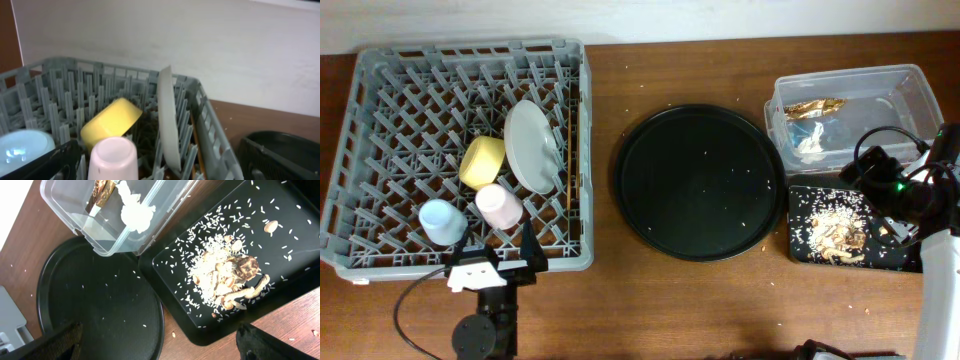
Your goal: Sort waste into correct bins and load items into the dishwasher rack
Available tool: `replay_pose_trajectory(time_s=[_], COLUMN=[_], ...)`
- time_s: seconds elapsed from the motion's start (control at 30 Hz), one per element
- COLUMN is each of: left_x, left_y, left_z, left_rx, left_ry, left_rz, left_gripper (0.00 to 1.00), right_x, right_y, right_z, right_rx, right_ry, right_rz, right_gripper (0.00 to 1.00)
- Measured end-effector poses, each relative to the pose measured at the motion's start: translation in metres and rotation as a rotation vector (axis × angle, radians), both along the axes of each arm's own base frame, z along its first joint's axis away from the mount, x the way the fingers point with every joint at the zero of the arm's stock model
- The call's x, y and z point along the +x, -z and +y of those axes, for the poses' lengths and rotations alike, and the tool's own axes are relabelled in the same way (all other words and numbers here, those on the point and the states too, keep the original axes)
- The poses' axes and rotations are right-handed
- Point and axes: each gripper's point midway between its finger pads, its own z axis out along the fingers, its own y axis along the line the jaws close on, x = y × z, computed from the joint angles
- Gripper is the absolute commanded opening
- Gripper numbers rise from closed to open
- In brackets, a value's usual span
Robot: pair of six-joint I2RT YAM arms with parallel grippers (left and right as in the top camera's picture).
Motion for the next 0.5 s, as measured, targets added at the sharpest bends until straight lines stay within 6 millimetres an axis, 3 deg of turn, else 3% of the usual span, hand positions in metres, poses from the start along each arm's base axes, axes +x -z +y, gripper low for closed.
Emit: replay_pose_trajectory(time_s=[0.2, 0.5], left_x=[0.0, 0.0], left_y=[0.027, 0.029], left_z=[0.0, 0.0], left_rx=[0.059, 0.073], left_ry=[0.0, 0.003], left_rz=[0.082, 0.088], left_gripper=[0.99, 0.99], right_x=[0.0, 0.0], right_y=[0.0, 0.0], right_z=[0.0, 0.0], right_rx=[0.0, 0.0], right_ry=[0.0, 0.0], right_rz=[0.0, 0.0], right_gripper=[0.98, 0.98])
